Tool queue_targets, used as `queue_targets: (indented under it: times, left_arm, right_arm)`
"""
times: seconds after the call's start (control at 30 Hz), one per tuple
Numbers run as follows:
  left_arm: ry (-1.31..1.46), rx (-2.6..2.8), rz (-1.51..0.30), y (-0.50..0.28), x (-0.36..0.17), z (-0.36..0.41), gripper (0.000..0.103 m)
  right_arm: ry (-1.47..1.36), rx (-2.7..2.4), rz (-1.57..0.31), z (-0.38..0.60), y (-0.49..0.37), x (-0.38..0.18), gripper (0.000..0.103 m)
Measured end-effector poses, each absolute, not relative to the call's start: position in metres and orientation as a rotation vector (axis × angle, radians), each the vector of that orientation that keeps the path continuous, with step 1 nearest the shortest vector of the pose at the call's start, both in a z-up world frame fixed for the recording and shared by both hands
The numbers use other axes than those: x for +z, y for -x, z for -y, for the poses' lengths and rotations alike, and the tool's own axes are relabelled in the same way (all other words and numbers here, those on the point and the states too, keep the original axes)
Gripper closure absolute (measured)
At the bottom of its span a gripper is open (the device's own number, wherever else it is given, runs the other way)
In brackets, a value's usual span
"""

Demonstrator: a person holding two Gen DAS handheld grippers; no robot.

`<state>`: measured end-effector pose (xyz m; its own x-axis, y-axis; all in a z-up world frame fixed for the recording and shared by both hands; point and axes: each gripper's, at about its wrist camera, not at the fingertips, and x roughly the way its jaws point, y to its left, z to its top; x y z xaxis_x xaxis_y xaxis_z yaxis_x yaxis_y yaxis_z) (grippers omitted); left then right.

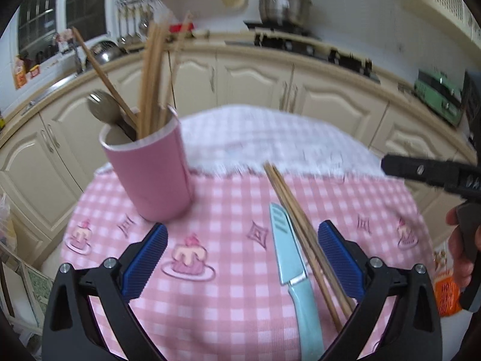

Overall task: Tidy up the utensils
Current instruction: 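Move both open tools back down over the blue knife and chopsticks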

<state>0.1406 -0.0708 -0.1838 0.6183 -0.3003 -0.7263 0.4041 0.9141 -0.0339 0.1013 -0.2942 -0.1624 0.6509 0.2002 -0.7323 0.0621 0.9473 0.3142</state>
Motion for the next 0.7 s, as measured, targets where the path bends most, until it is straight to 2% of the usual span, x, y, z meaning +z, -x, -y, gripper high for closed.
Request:
queue_targets:
  times: [0.4, 0.7]
  left_arm:
    - [-0.243, -0.374, -0.972, -0.159, -0.242, 0.097, 0.005]
    - [-0.203, -0.396, -0.974, -0.162, -0.25, 0.101, 0.005]
  right_arm:
    - [-0.28, 0.051, -0.945, 0.296, -0.101, -0.189, 0.006]
    - [-0.156, 0.049, -1.007, 0.274, -0.111, -0.207, 0.006]
